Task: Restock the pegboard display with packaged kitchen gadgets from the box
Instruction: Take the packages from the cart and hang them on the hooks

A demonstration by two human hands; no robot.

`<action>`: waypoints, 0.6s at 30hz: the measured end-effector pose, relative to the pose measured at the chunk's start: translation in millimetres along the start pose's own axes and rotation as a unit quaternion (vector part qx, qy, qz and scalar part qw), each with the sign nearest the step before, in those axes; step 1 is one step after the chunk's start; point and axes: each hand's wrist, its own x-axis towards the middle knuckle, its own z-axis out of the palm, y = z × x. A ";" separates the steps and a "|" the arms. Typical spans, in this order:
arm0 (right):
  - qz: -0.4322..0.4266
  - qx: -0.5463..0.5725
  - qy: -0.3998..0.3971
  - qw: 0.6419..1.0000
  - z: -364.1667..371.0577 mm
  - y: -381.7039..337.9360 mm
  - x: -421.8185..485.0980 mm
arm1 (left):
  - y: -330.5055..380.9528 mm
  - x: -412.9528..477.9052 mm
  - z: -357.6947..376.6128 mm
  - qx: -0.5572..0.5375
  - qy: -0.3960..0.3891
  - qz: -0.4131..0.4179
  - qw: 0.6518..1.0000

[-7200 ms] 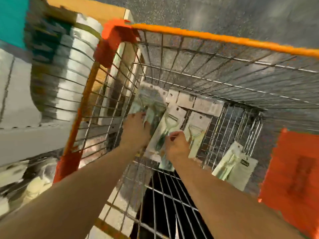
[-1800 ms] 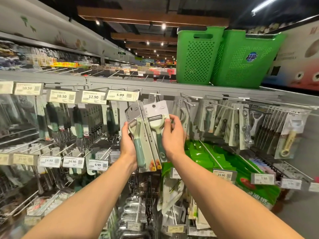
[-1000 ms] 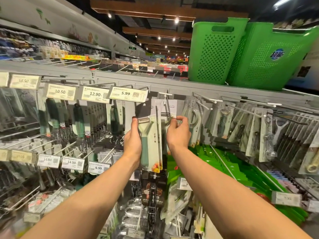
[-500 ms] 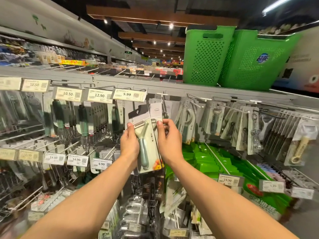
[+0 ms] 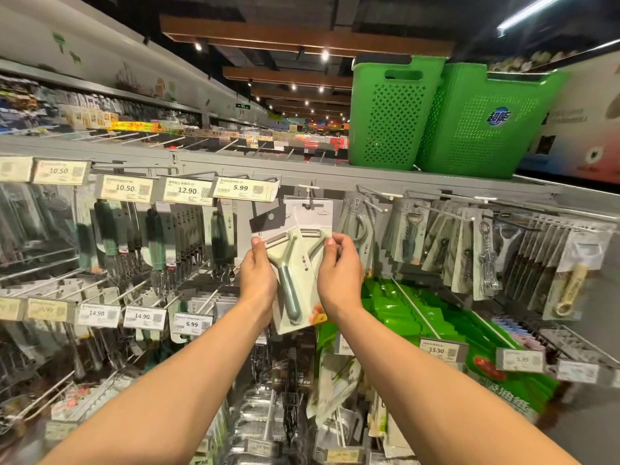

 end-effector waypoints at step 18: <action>0.062 -0.081 -0.004 0.995 31.9 32.0 52.5 | -6.5 39.4 5.4 0.072 0.018 0.025 0.997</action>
